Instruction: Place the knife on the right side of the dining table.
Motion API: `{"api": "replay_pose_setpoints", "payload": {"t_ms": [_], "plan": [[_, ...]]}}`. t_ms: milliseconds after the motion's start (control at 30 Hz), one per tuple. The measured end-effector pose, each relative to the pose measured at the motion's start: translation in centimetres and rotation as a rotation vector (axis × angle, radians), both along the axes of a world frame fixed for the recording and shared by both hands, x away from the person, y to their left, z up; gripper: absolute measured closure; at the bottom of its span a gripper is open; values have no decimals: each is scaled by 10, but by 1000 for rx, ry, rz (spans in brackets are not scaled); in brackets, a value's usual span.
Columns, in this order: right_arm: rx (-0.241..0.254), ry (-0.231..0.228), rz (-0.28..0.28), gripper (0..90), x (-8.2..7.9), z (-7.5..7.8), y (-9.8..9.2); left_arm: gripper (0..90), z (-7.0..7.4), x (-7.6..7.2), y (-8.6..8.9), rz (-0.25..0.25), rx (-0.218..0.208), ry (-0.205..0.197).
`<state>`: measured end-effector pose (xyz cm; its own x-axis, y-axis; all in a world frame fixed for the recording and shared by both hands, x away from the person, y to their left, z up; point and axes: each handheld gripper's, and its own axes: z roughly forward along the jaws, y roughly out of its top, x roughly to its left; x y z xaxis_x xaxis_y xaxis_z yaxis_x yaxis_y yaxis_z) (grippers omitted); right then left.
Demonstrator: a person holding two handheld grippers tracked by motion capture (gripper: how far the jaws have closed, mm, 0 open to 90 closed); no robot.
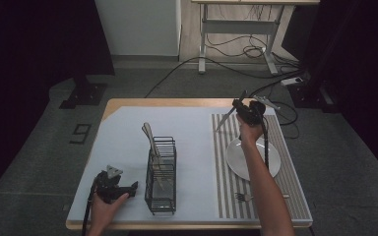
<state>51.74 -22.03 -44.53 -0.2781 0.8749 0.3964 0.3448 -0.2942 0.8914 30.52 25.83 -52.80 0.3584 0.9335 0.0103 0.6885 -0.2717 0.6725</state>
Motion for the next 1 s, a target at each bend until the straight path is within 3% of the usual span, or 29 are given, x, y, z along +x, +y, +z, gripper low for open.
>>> {"api": "replay_pose_setpoints", "payload": {"t_ms": [200, 1000], "plan": [[-41, 8, -13, 809, -7, -2, -8, 32, 0, 0, 0, 1, 1, 0], [-15, 79, -63, 748, -5, -23, -43, 32, 0, 0, 0, -1, 2, 0]]}}
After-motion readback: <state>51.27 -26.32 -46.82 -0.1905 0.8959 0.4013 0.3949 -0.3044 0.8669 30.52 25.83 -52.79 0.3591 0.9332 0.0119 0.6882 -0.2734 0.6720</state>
